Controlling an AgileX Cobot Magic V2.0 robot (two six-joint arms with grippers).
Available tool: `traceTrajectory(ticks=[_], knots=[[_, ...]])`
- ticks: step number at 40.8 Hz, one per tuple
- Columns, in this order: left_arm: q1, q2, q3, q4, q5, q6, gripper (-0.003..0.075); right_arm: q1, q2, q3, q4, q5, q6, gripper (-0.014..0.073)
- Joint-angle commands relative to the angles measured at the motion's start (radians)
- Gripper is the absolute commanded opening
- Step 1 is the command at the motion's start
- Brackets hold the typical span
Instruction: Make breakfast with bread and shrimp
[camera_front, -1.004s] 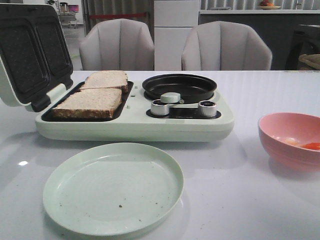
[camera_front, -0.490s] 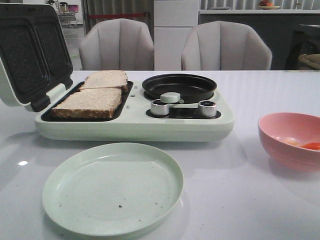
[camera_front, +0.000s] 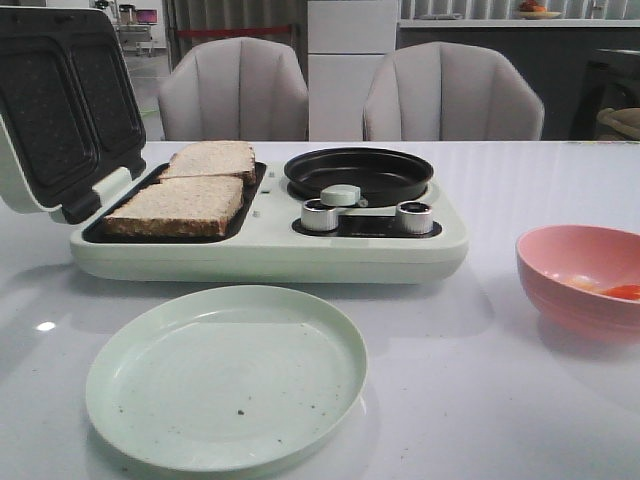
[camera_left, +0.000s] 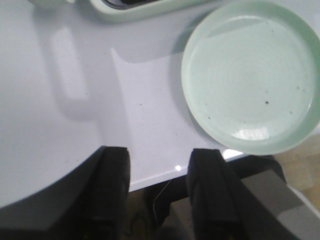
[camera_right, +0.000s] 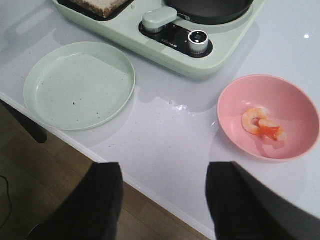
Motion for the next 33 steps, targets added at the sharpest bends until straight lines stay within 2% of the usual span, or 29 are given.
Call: traceTrajectory(ticks=[1,6,11,22,33], knots=[[0.138,-0.03,-0.036,-0.098,-0.065,0.106,0.0259,0.004,0.002,-0.026,-0.005,-0.065,-0.001,0.0483],[0.273,-0.032,-0.036,-0.099,-0.103,0.117,0.0165,0.004,0.002,-0.026,-0.005,-0.065,-0.001,0.0483],[0.388,-0.025,-0.036,-0.168,-0.157,0.198,0.0094,0.004,0.002,-0.026,-0.005,-0.065,-0.001,0.0483],[0.604,0.143,-0.108,-0.358,-0.24,0.372,0.0098,0.004,0.002,-0.026,-0.005,-0.065,-0.001,0.0483],[0.689,0.42,-0.331,-0.493,-0.233,0.475,0.0098,0.004,0.002,-0.026,-0.005,-0.065,-0.001,0.0483]])
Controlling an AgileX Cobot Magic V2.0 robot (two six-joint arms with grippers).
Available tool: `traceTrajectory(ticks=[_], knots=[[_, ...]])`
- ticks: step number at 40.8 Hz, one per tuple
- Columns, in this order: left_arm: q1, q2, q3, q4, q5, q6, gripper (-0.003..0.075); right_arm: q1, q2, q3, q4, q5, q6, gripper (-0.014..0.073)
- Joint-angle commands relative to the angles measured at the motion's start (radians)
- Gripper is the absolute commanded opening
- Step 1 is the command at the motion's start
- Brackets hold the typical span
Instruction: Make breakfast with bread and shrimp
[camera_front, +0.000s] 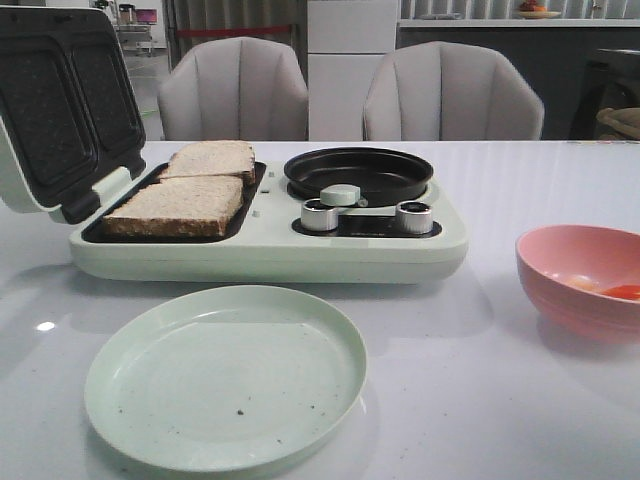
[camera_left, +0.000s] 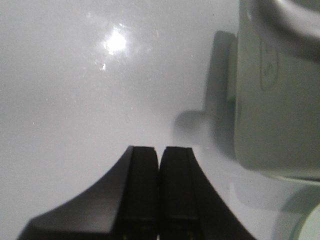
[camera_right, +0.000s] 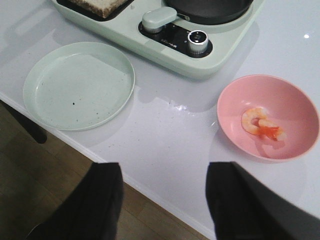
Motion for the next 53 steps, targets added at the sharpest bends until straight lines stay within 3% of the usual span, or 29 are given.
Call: traceTrajectory(ticks=[1,14,22,45,53], knots=[[0.012,0.066,-0.121,-0.076,-0.032,0.029,0.0098,0.004,0.002,-0.026,-0.005,-0.065,-0.001,0.0483],[0.01,0.309,-0.41,-0.322,0.094,0.113,0.0098,0.004,0.002,-0.026,-0.005,-0.065,-0.001,0.0483],[-0.026,0.318,-0.473,-0.349,0.118,0.134,0.0098,0.004,0.002,-0.026,-0.005,-0.065,-0.001,0.0483],[-0.23,0.314,-0.465,-0.356,0.145,0.16,0.0102,0.004,0.002,-0.026,-0.005,-0.065,-0.001,0.0483],[-0.316,0.208,-0.326,-0.291,0.025,0.191,0.0103,0.004,0.002,-0.026,-0.005,-0.065,-0.001,0.0483]])
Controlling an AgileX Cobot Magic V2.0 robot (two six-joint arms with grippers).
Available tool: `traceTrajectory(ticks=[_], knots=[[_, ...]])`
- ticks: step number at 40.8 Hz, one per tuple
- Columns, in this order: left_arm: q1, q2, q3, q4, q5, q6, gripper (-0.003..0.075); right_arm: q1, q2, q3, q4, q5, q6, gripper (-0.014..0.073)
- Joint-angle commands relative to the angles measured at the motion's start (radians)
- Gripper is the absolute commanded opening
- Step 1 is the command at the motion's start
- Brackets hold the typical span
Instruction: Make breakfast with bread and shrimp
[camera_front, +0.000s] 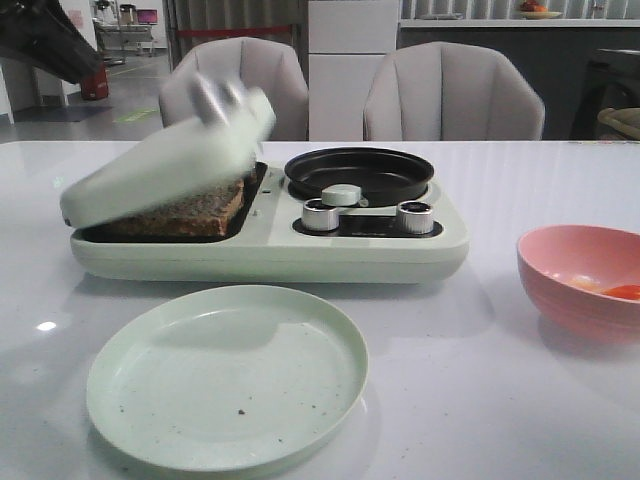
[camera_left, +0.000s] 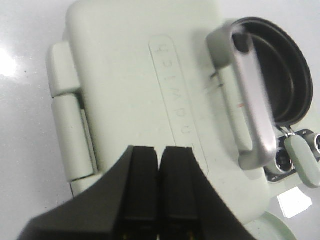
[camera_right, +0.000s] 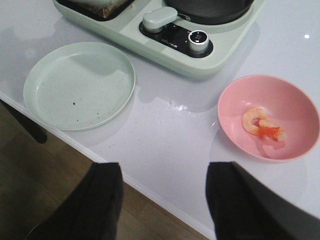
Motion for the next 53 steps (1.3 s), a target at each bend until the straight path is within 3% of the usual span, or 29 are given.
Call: traceTrajectory(ticks=[1,20,26,36,53], knots=[[-0.05,-0.129,0.046,-0.001,-0.095,0.022,0.0103,0.004,0.002,-0.026,-0.005,-0.065,-0.001,0.0483],[-0.303,-0.508,0.457,0.16,-0.296,0.027,0.0103,0.004,0.002,-0.026,-0.005,-0.065,-0.001,0.0483],[-0.358,-0.656,0.609,0.199,-0.358,-0.027,0.0103,0.004,0.002,-0.026,-0.005,-0.065,-0.001,0.0483],[-0.369,-0.914,0.808,0.339,-0.367,-0.177,0.0103,0.004,0.002,-0.026,-0.005,-0.065,-0.001,0.0483],[-0.369,-1.178,0.976,0.327,-0.34,-0.184,0.0102,0.004,0.002,-0.026,0.01,-0.075,-0.001,0.0483]])
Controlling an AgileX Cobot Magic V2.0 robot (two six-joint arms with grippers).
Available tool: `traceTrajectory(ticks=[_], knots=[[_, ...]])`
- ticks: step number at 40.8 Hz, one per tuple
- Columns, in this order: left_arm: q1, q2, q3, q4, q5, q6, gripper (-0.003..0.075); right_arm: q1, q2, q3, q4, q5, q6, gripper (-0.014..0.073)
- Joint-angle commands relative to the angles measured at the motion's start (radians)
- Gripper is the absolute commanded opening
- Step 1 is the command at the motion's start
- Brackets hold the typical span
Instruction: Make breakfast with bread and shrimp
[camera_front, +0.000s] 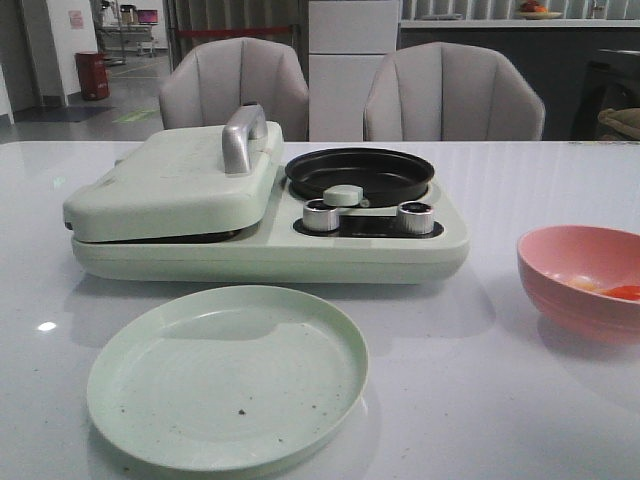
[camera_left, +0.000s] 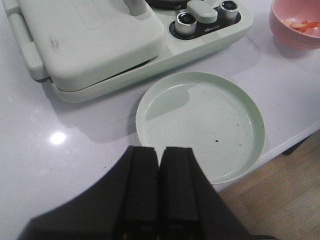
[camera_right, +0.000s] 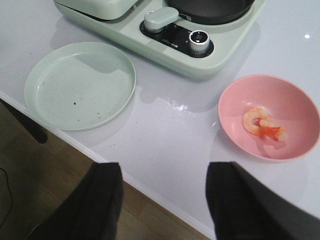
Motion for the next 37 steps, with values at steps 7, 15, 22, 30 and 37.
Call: traceTrajectory(ticks=[7,15,22,30,37], knots=[[-0.008,-0.021,-0.021,-0.029,-0.056,-0.012,0.0101,0.003,0.03,-0.027,0.008,-0.074,0.004,0.0483],[-0.008,-0.021,-0.021,-0.029,-0.052,-0.012,0.0101,-0.007,0.196,-0.092,-0.008,-0.051,0.033,0.0483],[-0.008,-0.021,-0.021,-0.029,-0.042,-0.012,0.0101,-0.088,0.36,-0.179,-0.023,-0.002,0.047,0.0483],[-0.008,-0.021,-0.021,-0.029,-0.042,-0.012,0.0101,-0.265,0.524,-0.267,-0.023,0.043,0.047,0.0483],[-0.008,-0.021,-0.021,-0.029,-0.042,-0.012,0.0101,-0.429,0.647,-0.315,-0.023,0.039,0.044,0.0483]])
